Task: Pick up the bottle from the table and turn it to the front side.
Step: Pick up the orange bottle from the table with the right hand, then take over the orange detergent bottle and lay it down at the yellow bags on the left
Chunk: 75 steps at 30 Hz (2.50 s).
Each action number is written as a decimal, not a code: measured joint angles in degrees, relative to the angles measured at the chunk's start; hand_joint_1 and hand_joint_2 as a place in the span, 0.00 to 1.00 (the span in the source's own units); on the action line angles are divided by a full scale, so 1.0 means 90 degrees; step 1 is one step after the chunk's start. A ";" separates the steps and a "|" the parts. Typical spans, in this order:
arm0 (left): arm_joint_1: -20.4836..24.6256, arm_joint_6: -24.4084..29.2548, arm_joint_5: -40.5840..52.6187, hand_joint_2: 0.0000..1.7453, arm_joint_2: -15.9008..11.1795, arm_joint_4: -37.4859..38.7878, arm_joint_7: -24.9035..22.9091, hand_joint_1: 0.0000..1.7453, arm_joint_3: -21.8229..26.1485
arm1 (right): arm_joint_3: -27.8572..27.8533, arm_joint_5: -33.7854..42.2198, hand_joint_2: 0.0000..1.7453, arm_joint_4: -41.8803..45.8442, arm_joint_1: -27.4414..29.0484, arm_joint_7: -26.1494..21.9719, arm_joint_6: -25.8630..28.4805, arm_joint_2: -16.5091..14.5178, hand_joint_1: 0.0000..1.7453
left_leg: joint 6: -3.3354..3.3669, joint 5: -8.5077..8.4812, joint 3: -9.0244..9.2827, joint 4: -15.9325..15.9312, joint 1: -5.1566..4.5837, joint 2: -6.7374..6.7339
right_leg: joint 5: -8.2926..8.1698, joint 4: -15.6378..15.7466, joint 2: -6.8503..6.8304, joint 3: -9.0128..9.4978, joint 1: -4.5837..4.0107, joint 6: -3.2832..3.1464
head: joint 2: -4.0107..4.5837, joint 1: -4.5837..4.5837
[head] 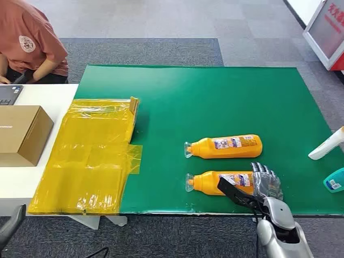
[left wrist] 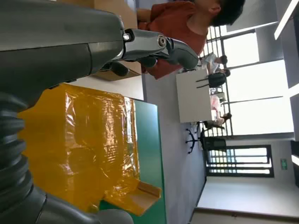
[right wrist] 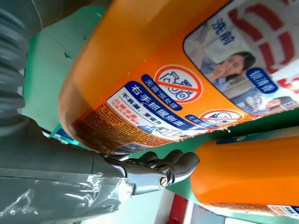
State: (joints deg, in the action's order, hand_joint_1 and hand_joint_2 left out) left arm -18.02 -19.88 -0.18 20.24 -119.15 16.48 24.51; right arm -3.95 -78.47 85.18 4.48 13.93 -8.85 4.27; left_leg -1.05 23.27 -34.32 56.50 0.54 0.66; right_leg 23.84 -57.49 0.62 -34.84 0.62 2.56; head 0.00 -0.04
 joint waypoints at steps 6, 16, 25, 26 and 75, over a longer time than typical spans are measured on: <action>0.0006 -0.0004 0.0020 1.00 0.0019 0.0004 -0.0001 0.00 -0.0007 | -0.0043 -0.0099 1.00 -0.0187 -0.0101 -0.0068 0.0013 -0.0046 0.97 | -0.0007 0.0009 0.0027 0.0000 -0.0001 -0.0002 | 0.0004 0.0015 0.0000 0.0031 0.0001 0.0026 | 0.0000 0.0000; 0.0006 0.0013 0.0018 1.00 0.0023 0.0004 0.0000 0.00 -0.0009 | -0.0099 -0.0251 1.00 -0.0430 -0.0313 -0.0172 0.0043 -0.0052 1.00 | 0.0018 -0.0012 0.0028 0.0001 0.0000 -0.0001 | -0.0044 0.0024 0.0001 0.0072 0.0001 0.0048 | 0.0000 0.0000; 0.0006 0.0039 0.0015 1.00 0.0024 0.0004 0.0000 0.00 -0.0009 | -0.0146 -0.0267 1.00 -0.0469 -0.0359 -0.0251 0.0120 -0.0079 1.00 | 0.0013 -0.0005 0.0028 0.0001 0.0001 -0.0002 | -0.0037 0.0023 0.0002 0.0069 -0.0003 0.0042 | 0.0000 0.0000; 0.0006 0.0043 0.0014 1.00 0.0024 0.0004 0.0000 0.00 -0.0009 | -0.0149 -0.0265 1.00 -0.0472 -0.0358 -0.0267 0.0143 -0.0086 1.00 | 0.0013 -0.0005 0.0028 0.0001 0.0001 -0.0002 | -0.0037 0.0023 0.0002 0.0069 -0.0003 0.0042 | 0.0000 0.0000; 0.2445 0.0662 -0.1722 1.00 -0.1311 0.2521 -0.0772 0.00 -0.2735 | 0.1030 0.6465 1.00 -0.0664 -0.1734 -0.3164 0.0356 -0.1497 1.00 | 0.0007 -0.0028 -0.0034 0.0000 0.0003 0.0001 | -0.0046 0.0013 -0.0001 0.0019 -0.0005 0.0042 | 0.0000 0.0000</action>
State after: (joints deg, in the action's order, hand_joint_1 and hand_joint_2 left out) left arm 3.99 -13.92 -15.67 8.44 -96.46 9.53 -0.11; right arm 5.32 -20.28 79.20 -11.13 -14.55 -5.65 -9.20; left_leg -0.98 23.01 -34.62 56.50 0.56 0.67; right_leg 23.43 -57.37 0.61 -34.67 0.58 2.94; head 0.00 -0.04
